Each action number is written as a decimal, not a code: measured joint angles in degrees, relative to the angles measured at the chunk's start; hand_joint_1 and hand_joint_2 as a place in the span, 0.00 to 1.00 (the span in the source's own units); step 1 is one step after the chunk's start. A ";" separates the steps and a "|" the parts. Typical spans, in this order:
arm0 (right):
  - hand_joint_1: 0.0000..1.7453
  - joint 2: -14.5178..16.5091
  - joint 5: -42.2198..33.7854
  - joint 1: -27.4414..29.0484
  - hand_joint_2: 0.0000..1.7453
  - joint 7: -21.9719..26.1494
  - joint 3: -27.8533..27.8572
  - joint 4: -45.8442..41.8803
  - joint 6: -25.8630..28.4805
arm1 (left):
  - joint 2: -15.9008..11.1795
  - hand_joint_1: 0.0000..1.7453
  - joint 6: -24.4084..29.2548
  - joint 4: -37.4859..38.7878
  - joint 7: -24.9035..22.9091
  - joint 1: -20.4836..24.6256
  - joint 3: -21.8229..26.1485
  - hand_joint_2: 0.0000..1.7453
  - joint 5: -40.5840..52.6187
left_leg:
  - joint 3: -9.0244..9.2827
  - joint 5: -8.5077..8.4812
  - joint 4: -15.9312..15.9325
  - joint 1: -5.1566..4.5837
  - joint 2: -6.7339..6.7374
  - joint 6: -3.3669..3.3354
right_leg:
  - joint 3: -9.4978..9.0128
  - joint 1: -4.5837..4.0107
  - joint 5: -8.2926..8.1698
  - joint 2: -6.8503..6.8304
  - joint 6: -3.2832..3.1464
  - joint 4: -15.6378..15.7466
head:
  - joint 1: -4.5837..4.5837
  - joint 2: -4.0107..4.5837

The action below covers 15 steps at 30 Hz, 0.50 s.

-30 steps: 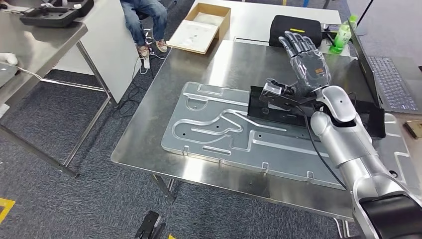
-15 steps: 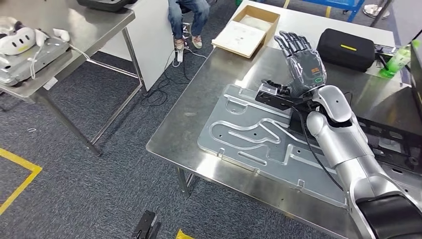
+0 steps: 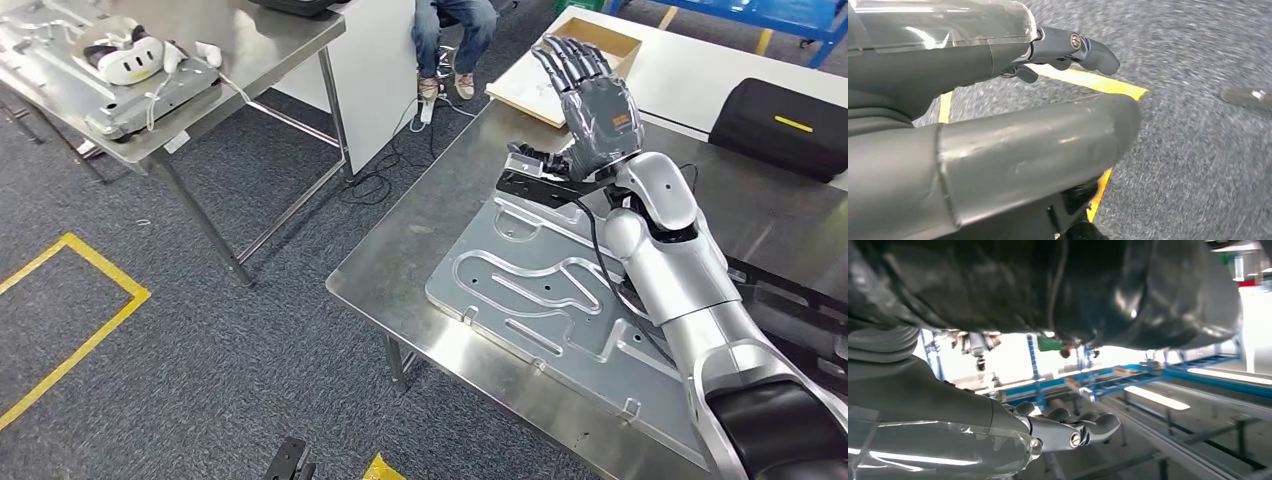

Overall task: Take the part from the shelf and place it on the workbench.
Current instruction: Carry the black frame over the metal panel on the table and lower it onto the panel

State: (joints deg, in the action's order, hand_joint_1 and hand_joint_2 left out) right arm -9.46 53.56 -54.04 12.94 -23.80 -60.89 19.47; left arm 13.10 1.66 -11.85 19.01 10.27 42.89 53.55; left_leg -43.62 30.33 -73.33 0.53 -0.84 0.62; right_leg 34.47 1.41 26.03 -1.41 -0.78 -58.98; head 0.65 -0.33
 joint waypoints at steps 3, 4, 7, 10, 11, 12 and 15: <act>0.00 1.36 -0.08 -0.19 0.00 0.09 -0.27 -0.05 0.02 | -0.15 0.00 -0.60 0.00 -1.29 -0.29 0.20 0.00 0.00 | 1.51 -2.97 2.83 0.24 1.07 0.13 | -0.37 -0.10 0.37 -2.19 0.12 -0.07 | -0.01 0.00; 0.00 1.77 -0.08 -0.33 0.00 0.11 -0.36 -0.08 0.03 | -0.21 0.00 -0.74 0.00 -1.53 -0.32 0.24 0.00 -0.01 | 3.65 -4.72 7.04 0.12 2.25 -0.02 | -0.59 -0.15 0.56 -2.89 0.29 -0.09 | -0.02 0.00; 0.00 2.47 -0.03 -0.92 0.00 0.14 -0.44 -0.13 0.03 | -0.28 0.00 -1.69 0.00 -2.26 -0.14 0.49 0.00 -0.16 | 7.33 -6.65 14.45 -0.69 4.61 -0.97 | -1.12 -0.69 1.07 -4.84 1.03 -0.07 | 0.02 0.00; 0.00 3.13 0.13 -1.07 0.00 0.15 -0.73 -0.20 0.04 | -0.34 0.00 -2.89 0.00 -2.76 -0.34 0.79 0.00 -0.49 | 7.26 -6.68 14.57 -0.92 3.22 -1.54 | -1.57 -0.94 1.20 -6.31 1.57 0.27 | 0.03 0.00; 0.00 3.25 0.14 -1.07 0.00 0.15 -0.79 -0.22 0.05 | -0.35 0.00 -2.97 0.00 -2.79 -0.38 0.82 0.00 -0.55 | 7.26 -6.69 14.57 -0.94 3.05 -1.60 | -1.63 -0.97 1.20 -6.49 1.64 0.33 | 0.03 0.00; 0.00 3.25 0.14 -1.07 0.00 0.15 -0.79 -0.22 0.05 | -0.35 0.00 -2.97 0.00 -2.79 -0.39 0.82 0.00 -0.55 | 7.26 -6.69 14.57 -0.93 3.04 -1.60 | -1.63 -0.97 1.20 -6.50 1.65 0.33 | 0.03 0.00; 0.00 3.39 0.19 -1.06 0.00 0.15 -0.93 -0.32 0.07 | -0.38 0.00 -3.16 0.00 -2.87 -0.48 0.95 0.00 -0.59 | 7.54 -6.92 15.02 -0.67 2.52 -1.97 | -1.80 -0.84 1.50 -6.50 1.94 0.24 | 0.04 0.00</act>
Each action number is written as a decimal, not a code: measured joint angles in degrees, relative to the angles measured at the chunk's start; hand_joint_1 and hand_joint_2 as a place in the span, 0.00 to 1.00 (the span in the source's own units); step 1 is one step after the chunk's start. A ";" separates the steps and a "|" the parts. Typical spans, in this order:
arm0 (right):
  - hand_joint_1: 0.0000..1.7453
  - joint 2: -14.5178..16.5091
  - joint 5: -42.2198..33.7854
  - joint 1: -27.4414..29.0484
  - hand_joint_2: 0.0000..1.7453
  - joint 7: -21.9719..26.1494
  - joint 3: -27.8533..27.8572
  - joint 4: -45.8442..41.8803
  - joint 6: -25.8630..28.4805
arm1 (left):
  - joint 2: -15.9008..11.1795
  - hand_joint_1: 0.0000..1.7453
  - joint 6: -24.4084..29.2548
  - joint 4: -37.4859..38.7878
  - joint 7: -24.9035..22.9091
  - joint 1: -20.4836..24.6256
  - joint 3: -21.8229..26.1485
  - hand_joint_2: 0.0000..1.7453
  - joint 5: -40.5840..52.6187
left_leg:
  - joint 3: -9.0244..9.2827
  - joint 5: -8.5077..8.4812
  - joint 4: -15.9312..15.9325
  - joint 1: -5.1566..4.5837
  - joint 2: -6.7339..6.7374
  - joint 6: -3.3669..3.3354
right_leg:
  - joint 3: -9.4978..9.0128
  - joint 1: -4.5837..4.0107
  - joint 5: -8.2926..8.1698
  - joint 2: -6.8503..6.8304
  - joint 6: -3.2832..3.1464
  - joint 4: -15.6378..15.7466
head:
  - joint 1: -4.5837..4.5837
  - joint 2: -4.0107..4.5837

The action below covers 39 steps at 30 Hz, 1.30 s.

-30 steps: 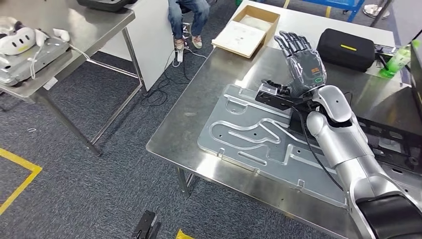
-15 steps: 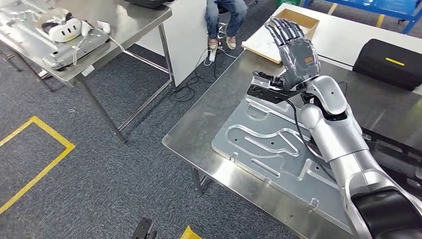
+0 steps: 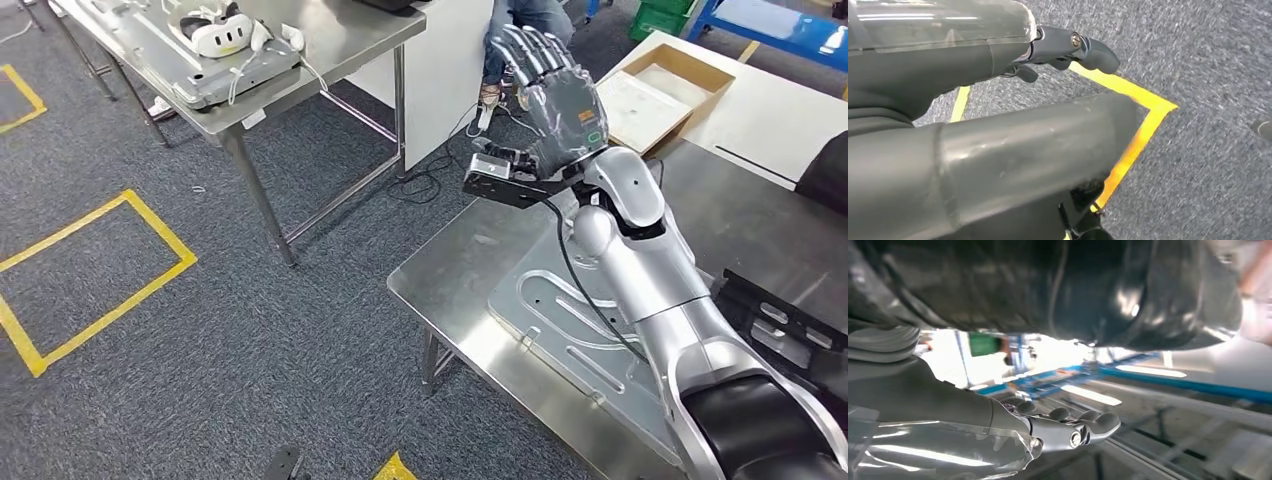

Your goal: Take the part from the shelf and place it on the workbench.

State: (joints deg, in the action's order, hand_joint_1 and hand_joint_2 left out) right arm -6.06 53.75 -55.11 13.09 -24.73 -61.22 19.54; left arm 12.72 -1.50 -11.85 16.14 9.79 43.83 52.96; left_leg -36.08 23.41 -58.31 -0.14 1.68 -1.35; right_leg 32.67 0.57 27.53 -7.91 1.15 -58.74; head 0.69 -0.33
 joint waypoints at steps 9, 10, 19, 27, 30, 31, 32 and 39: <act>0.00 -0.33 -0.16 2.25 0.00 -0.39 -0.45 -3.64 0.41 | 0.16 0.00 2.69 0.00 0.92 -0.04 -0.15 0.00 2.59 | -0.25 -0.21 -0.31 0.35 -8.23 -0.35 | 2.42 0.50 -1.48 12.12 -0.43 -1.30 | 0.03 0.00; 0.00 -0.41 -0.19 2.47 0.00 -0.43 -0.45 -3.91 0.47 | 0.20 0.00 2.77 0.00 0.97 -0.02 -0.21 0.00 2.67 | -0.47 -0.29 -0.33 0.46 -8.88 -0.01 | 2.22 0.43 -1.26 12.20 -0.55 -0.86 | 0.03 0.00; 0.00 -0.60 -0.21 4.51 0.00 -0.43 -0.45 -7.07 0.71 | 0.13 0.00 5.44 0.00 3.31 0.36 -0.34 0.00 2.10 | -8.20 5.87 -15.63 0.91 -2.10 2.22 | 1.12 0.44 -1.17 5.74 -2.29 0.06 | -0.47 0.00; 0.00 -1.02 -0.20 5.44 0.00 -0.38 -0.45 -9.27 0.98 | 0.01 0.00 6.92 0.00 4.18 0.77 -0.32 0.00 1.86 | -0.03 -0.18 0.15 -0.02 0.44 0.08 | -0.19 -0.18 0.04 1.10 -0.55 0.21 | -0.45 0.00; 0.00 -1.36 -0.20 5.84 0.00 -0.29 -0.45 -9.84 1.68 | -0.02 0.00 7.33 0.00 4.81 0.75 -0.32 0.00 1.79 | 0.60 -0.76 1.16 0.43 -1.40 -0.91 | 1.21 0.22 2.96 4.59 0.12 -3.95 | -0.41 0.00; 0.00 -1.50 -0.21 6.14 0.00 -0.24 -0.45 -9.87 2.00 | -0.03 0.00 7.30 0.00 5.13 0.83 -0.31 0.00 1.72 | 0.64 -0.81 1.23 0.40 -2.04 -1.05 | 2.85 0.30 4.70 6.31 0.21 -7.48 | -0.39 0.00; 0.00 -1.56 -0.22 6.55 0.00 -0.14 -0.45 -9.88 2.26 | -0.03 0.00 7.22 0.00 5.42 0.90 -0.31 0.00 1.62 | 0.63 -0.82 1.20 0.38 -2.74 -1.13 | 4.85 0.33 6.25 7.20 0.27 -11.31 | -0.39 0.00; 0.00 -1.40 -0.24 6.69 0.00 0.73 -0.45 -9.54 2.35 | -0.18 0.00 7.01 0.00 6.66 0.98 -0.26 0.00 0.77 | -0.07 -0.47 -0.14 0.46 -8.06 -0.41 | 2.25 0.91 -1.11 12.42 -0.02 -1.86 | -0.40 0.00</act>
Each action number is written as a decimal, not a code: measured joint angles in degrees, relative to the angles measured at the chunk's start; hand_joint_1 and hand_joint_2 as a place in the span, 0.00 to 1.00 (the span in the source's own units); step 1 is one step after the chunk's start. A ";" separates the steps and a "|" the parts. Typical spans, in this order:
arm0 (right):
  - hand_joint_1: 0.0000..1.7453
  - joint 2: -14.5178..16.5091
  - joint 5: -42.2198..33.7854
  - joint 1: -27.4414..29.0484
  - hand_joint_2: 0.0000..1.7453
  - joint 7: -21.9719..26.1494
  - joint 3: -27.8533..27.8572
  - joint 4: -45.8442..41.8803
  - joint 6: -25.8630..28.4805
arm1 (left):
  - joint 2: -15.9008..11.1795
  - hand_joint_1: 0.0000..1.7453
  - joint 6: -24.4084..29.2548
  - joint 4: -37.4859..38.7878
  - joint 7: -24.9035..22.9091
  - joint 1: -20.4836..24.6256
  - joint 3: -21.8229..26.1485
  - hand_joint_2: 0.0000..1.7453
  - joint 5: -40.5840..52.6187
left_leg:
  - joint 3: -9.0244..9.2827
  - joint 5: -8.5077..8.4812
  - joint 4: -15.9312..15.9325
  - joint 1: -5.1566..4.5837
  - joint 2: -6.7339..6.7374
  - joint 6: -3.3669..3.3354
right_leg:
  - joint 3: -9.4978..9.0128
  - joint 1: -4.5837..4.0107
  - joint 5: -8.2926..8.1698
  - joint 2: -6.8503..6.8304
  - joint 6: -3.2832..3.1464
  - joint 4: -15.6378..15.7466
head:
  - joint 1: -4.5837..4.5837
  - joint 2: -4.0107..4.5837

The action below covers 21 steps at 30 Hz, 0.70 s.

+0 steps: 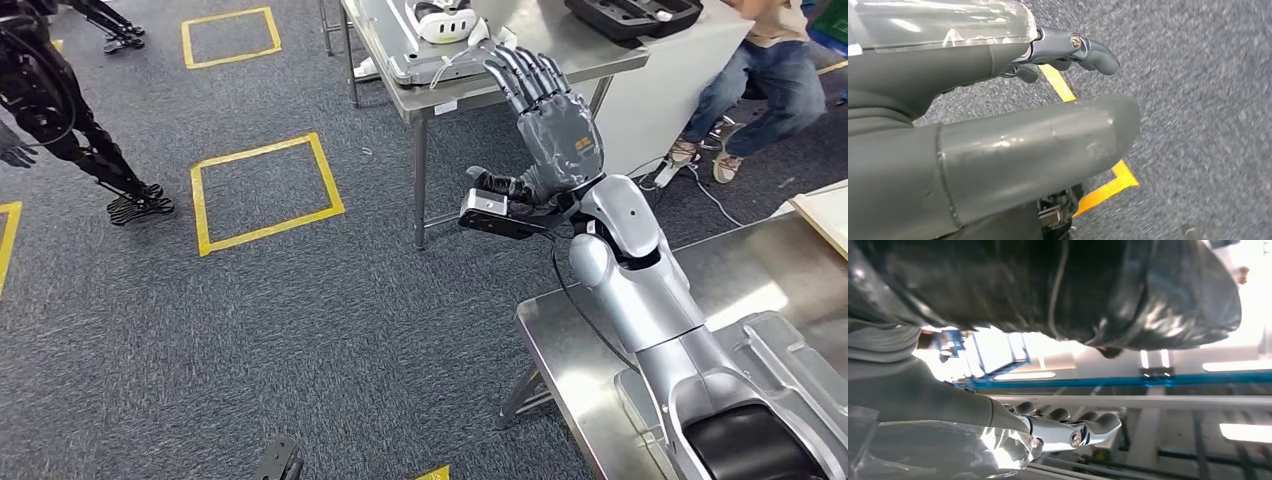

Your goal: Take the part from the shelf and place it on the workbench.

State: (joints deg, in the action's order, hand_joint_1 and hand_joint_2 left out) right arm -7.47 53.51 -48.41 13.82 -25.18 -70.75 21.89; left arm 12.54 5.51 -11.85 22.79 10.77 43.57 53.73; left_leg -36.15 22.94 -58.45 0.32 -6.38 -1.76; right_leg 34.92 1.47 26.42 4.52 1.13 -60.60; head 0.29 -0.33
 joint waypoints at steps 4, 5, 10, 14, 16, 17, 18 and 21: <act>0.00 0.69 0.02 -0.88 0.00 0.05 -0.01 0.32 -0.29 | -0.21 0.00 -0.26 0.00 0.07 -0.27 0.05 0.00 -0.20 | -1.10 -0.18 -0.22 0.25 -1.40 1.56 | -0.70 -0.03 -0.19 -1.02 -1.02 1.53 | -0.03 0.00; 0.00 0.97 0.02 -1.17 0.00 0.05 -0.01 0.36 -0.34 | -0.26 0.00 -0.40 0.00 0.01 -0.36 0.06 0.00 -0.22 | -1.65 0.48 -1.32 0.15 0.08 1.89 | -0.91 0.06 -0.34 -1.81 -1.42 1.82 | -0.15 0.00; 0.00 1.52 0.07 -1.80 0.00 0.10 -0.02 0.80 -0.42 | -0.28 0.00 -0.85 0.00 -0.31 -0.38 0.08 0.00 -0.31 | -8.58 6.68 -15.65 0.61 5.90 3.13 | -1.56 -0.51 0.06 -6.26 -2.39 2.06 | -0.48 0.00; 0.00 1.83 0.07 -2.28 0.00 0.13 -0.02 1.03 -0.43 | -0.29 0.00 -0.90 0.00 -0.49 -0.60 0.08 0.00 -0.33 | -2.42 1.08 -4.36 0.50 8.23 2.73 | -2.32 -0.72 0.96 -9.28 -1.79 1.86 | -0.47 0.00; 0.00 1.91 0.07 -2.69 0.00 0.15 -0.03 1.15 -0.45 | -0.28 0.00 -0.91 0.00 -0.54 -0.52 0.09 0.00 -0.34 | -0.37 0.19 -0.34 0.02 9.16 1.86 | -2.65 -0.99 1.31 -10.36 -1.25 1.92 | -0.44 0.00; 0.00 2.00 0.07 -2.81 0.00 0.16 -0.06 1.23 -0.46 | -0.28 0.00 -0.90 0.00 -0.58 -0.55 0.11 0.00 -0.34 | -0.35 0.26 -0.18 -0.20 8.75 1.45 | -2.77 -1.12 1.37 -10.83 -0.98 2.04 | -0.43 0.00; 0.00 2.16 0.07 -2.89 0.00 0.19 -0.15 1.31 -0.46 | -0.29 0.00 -0.89 0.00 -0.63 -0.61 0.13 0.00 -0.34 | -0.32 0.15 0.00 -0.18 8.11 1.06 | -2.95 -1.13 1.44 -11.27 -0.68 2.21 | -0.42 0.00; 0.00 2.48 -0.03 -3.20 0.00 0.26 -0.40 1.53 -0.39 | -0.22 0.00 -0.88 0.00 -0.76 -0.71 0.22 0.00 -0.50 | 0.30 -0.32 1.07 0.19 6.44 -0.05 | -2.02 -0.83 3.51 -8.69 0.13 -0.37 | -0.39 0.00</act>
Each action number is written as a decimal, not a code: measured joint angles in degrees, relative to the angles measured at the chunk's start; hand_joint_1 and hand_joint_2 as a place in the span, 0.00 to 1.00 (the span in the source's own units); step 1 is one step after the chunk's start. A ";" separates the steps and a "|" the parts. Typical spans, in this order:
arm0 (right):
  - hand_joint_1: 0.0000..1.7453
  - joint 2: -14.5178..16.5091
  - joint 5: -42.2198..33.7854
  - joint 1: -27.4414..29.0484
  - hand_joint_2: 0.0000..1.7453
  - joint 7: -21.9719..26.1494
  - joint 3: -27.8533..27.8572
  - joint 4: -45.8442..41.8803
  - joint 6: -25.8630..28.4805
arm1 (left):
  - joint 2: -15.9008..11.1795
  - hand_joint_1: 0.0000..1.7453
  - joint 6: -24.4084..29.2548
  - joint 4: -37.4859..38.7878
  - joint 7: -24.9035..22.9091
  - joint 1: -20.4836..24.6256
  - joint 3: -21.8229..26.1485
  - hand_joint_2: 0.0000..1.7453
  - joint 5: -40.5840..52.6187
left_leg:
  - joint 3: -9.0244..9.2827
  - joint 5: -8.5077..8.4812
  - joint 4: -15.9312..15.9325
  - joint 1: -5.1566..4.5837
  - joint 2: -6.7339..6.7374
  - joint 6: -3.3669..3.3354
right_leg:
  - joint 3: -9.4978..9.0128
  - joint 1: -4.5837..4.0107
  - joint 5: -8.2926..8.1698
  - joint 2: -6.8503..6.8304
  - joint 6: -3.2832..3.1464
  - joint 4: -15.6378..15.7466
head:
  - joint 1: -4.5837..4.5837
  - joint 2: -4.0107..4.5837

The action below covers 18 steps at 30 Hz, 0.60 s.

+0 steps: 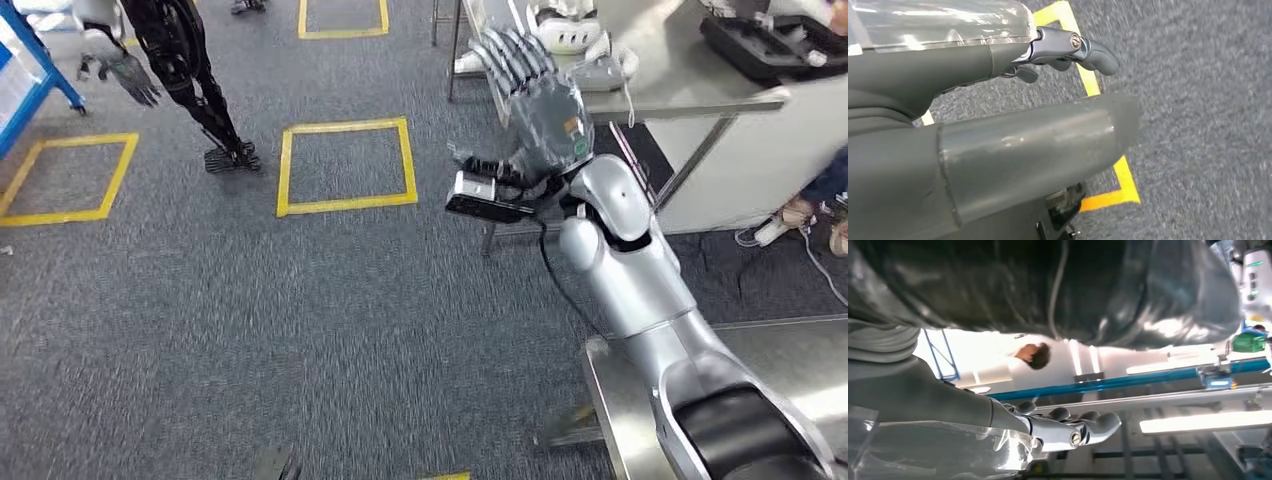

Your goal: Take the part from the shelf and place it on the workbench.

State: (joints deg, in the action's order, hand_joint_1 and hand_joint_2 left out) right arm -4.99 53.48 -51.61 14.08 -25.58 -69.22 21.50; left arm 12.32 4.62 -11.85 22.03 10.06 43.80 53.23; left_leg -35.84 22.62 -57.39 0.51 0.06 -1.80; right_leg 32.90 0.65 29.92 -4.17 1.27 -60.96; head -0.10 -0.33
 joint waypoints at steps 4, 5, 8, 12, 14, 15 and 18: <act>0.00 -0.07 -0.10 0.08 0.00 0.21 -0.07 0.85 0.03 | 0.03 0.00 -1.66 0.00 -0.67 0.26 0.50 0.00 -1.24 | 0.16 -0.05 0.18 0.01 -2.48 -0.58 | 7.05 0.11 4.57 3.90 0.10 -12.75 | 0.02 0.00; 0.00 -0.08 -0.10 0.12 0.00 0.25 -0.13 1.07 0.03 | 0.03 0.00 -2.27 0.00 -0.83 0.20 0.66 0.00 -1.49 | 0.17 -0.02 0.09 0.00 -3.28 -0.57 | 7.65 0.15 3.66 4.02 0.07 -13.06 | 0.01 0.00; 0.00 -0.08 -0.12 -0.26 0.00 0.32 -0.39 1.47 0.05 | 0.06 0.00 -3.59 0.00 -1.11 -0.01 0.89 0.00 -1.68 | 0.09 0.30 -0.56 0.00 -5.64 -0.18 | 4.25 0.42 -2.61 6.13 -0.25 -3.83 | 0.01 0.00; 0.00 0.08 -0.19 -0.67 0.00 0.33 -0.63 1.85 0.10 | 0.14 0.00 -3.78 0.00 -1.43 -0.19 0.92 0.00 -1.38 | -0.90 0.34 -1.08 0.31 -8.24 1.09 | 1.99 0.43 -3.96 8.11 -0.74 1.65 | 0.00 0.00; 0.00 0.26 -0.22 -0.86 0.00 0.34 -0.83 1.97 0.13 | 0.16 0.00 -3.44 0.00 -1.66 -0.51 0.92 0.00 -1.13 | -1.27 0.69 -1.56 0.35 -7.75 1.69 | 1.48 0.53 -4.15 6.60 -1.41 2.22 | -0.08 0.00; 0.00 0.33 -0.23 -0.96 0.00 0.34 -0.92 2.01 0.14 | 0.17 0.00 -3.16 0.00 -1.82 -0.57 0.92 0.00 -0.95 | -2.01 1.60 -3.14 0.26 -6.20 1.92 | 1.17 0.62 -4.27 5.81 -1.79 2.58 | -0.18 0.00; 0.00 0.37 -0.31 -1.02 0.00 0.39 -1.16 2.19 0.18 | 0.27 0.00 -2.01 0.00 -2.42 -0.41 0.92 0.00 -0.41 | -7.01 6.27 -13.37 0.29 -1.25 2.42 | 0.68 0.22 -4.14 3.45 -2.47 2.90 | -0.38 0.00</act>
State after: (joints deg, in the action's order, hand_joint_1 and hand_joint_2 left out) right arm -4.63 53.17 -52.63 14.47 -26.74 -67.03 21.68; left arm 12.58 2.61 -11.85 19.61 9.65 44.71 52.83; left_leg -42.85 28.88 -70.75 0.80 -1.18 0.62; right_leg 33.58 0.87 25.78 -0.72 -1.20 -58.06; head -0.48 -0.33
